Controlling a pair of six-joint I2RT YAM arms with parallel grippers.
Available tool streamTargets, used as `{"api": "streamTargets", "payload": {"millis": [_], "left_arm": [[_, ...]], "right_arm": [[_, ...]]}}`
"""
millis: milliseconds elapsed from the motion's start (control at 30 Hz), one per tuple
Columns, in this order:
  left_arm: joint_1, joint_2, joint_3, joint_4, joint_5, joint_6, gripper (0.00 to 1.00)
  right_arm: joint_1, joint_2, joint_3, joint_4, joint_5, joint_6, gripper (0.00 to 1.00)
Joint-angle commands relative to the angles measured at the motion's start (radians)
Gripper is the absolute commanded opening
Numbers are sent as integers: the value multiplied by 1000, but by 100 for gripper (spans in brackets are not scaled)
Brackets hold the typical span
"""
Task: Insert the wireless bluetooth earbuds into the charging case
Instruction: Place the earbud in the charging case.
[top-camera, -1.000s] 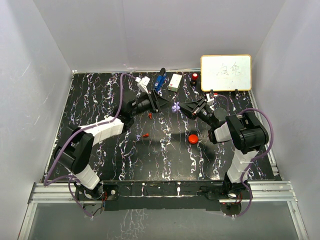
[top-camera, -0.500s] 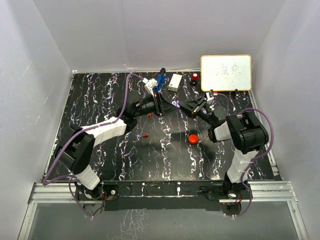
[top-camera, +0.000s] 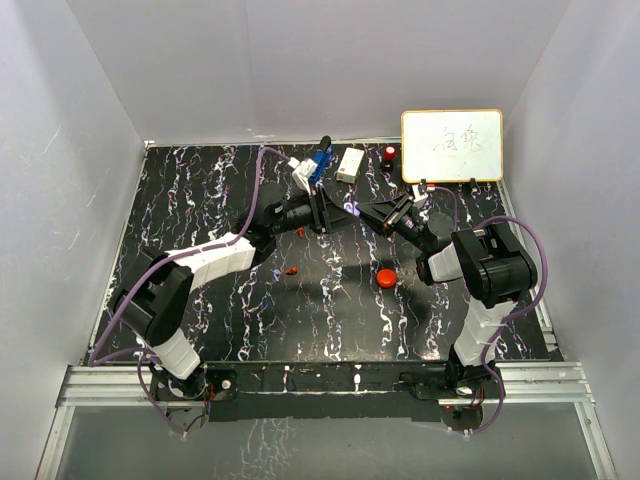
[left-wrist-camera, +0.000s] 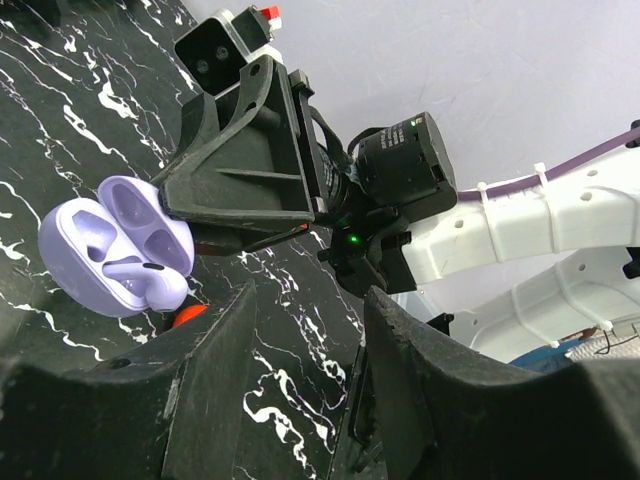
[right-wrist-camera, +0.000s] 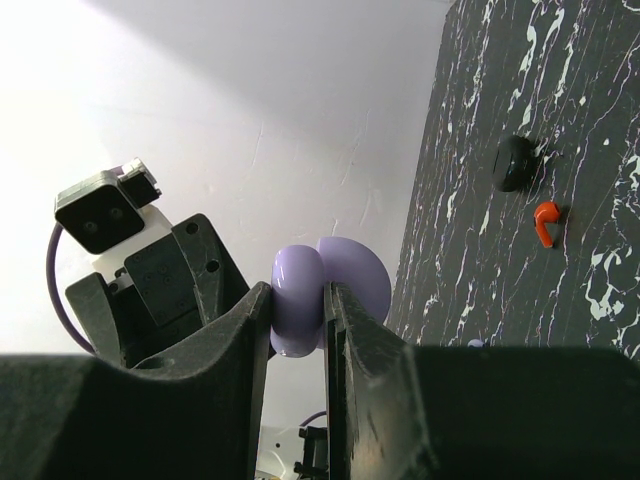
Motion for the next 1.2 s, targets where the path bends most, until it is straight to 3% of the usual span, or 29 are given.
{"api": "streamTargets", "payload": {"millis": [0,567,1167], "left_arm": [[-16,-4,56,-38,7,45,46],[-55,-33,116,-276,-131,209,46],[-60,-53,106,-271,-170,218,46]], "right_arm": [[-3,-28,29,48,11,-9,0],[-3,-27,30,48,13,-11,0],[-2,-24,29,53,12,-10,0]]}}
